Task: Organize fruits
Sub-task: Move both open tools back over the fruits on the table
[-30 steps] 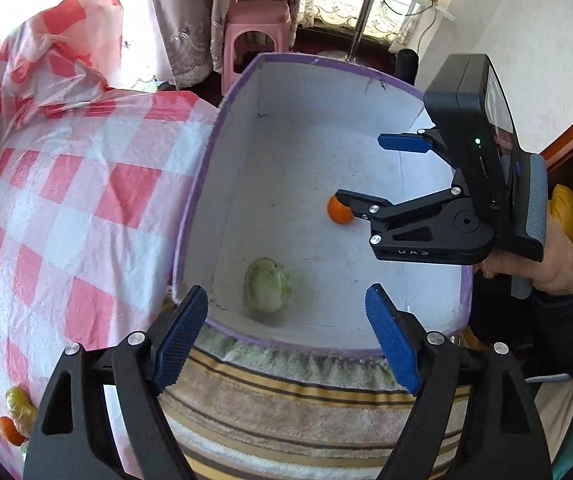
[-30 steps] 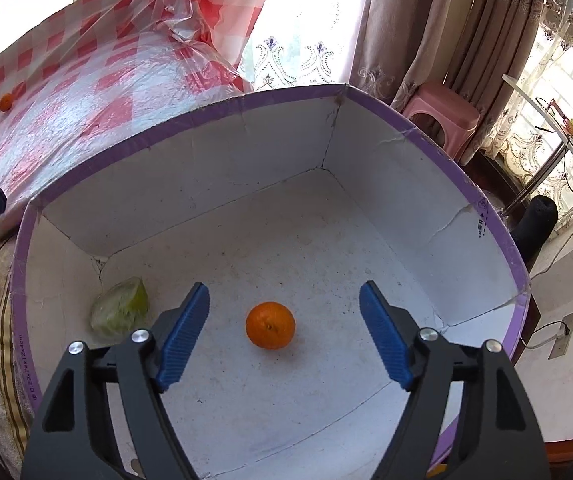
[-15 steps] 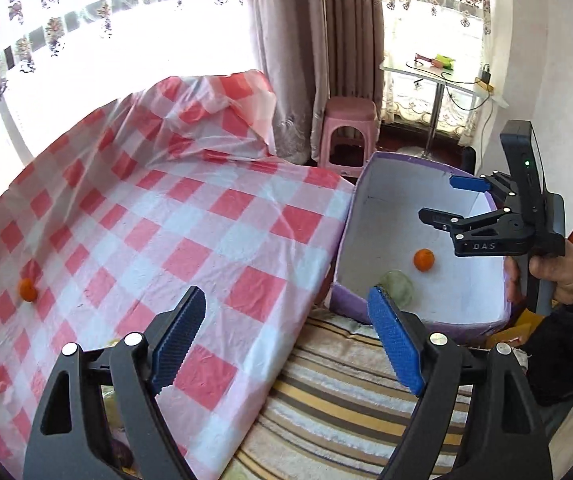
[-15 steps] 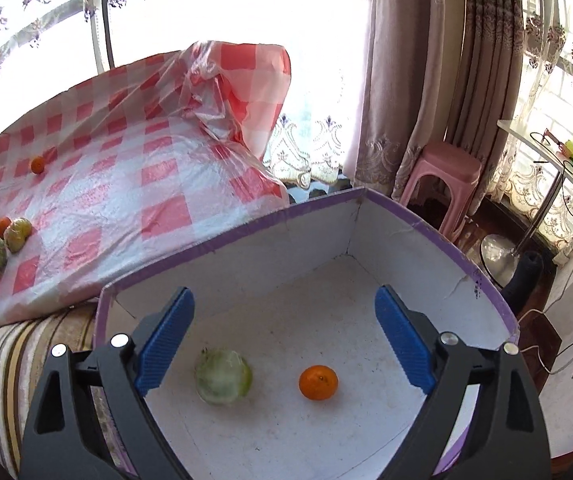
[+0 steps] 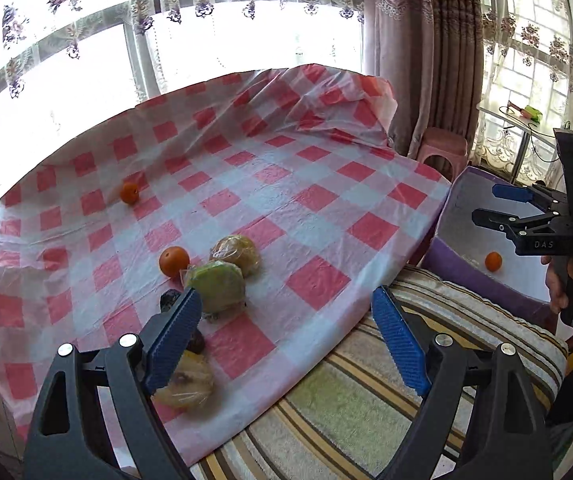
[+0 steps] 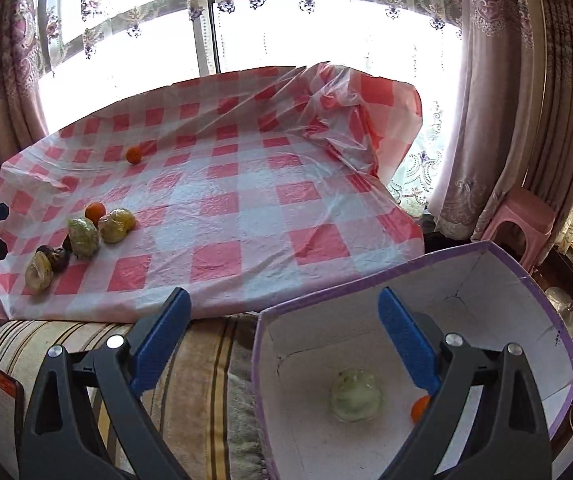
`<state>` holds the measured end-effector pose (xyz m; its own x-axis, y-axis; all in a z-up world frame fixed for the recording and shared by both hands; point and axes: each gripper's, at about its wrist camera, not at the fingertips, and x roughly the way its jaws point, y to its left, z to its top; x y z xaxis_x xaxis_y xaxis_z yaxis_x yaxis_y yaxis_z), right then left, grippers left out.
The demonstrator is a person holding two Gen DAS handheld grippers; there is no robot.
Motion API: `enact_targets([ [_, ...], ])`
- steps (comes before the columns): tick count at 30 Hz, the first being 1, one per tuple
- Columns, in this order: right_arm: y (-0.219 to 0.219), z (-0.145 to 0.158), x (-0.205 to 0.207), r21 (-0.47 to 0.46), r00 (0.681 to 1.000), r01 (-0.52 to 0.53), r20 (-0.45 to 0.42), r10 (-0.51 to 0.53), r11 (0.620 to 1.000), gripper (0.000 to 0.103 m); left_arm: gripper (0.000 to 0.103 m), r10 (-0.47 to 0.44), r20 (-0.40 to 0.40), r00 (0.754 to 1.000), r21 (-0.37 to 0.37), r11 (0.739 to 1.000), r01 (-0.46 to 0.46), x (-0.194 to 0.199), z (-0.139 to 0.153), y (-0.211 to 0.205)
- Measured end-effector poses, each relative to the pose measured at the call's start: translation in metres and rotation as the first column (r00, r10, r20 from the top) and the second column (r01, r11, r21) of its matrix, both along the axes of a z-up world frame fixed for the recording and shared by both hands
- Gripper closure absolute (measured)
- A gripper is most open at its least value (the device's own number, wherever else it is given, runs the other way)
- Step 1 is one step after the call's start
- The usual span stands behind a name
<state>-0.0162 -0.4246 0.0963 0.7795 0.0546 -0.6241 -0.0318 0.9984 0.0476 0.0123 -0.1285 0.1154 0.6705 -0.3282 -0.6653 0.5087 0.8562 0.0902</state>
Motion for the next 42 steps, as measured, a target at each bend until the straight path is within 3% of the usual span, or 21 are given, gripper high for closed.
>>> enact_targets([
  [7, 0.043, -0.013, 0.015, 0.019, 0.996, -0.084, -0.034, 0.084, 0.996, 0.008, 0.019, 0.132, -0.04, 0.99, -0.072, 0.988, -0.135, -0.007, -0.025, 0.053],
  [14, 0.08, -0.019, 0.027, 0.018, 0.986, -0.158, -0.048, 0.158, 0.987, 0.008, 0.021, 0.198, -0.082, 0.977, -0.118, 0.971, -0.207, -0.008, -0.044, 0.08],
  [34, 0.145, -0.025, 0.052, -0.007, 0.96, -0.276, -0.059, 0.275, 0.961, 0.008, 0.029, 0.266, -0.151, 0.952, -0.178, 0.94, -0.291, -0.002, -0.07, 0.107],
  [42, 0.161, -0.026, 0.061, -0.01, 0.95, -0.307, -0.061, 0.305, 0.952, 0.008, 0.033, 0.298, -0.194, 0.935, -0.229, 0.913, -0.338, 0.004, -0.076, 0.123],
])
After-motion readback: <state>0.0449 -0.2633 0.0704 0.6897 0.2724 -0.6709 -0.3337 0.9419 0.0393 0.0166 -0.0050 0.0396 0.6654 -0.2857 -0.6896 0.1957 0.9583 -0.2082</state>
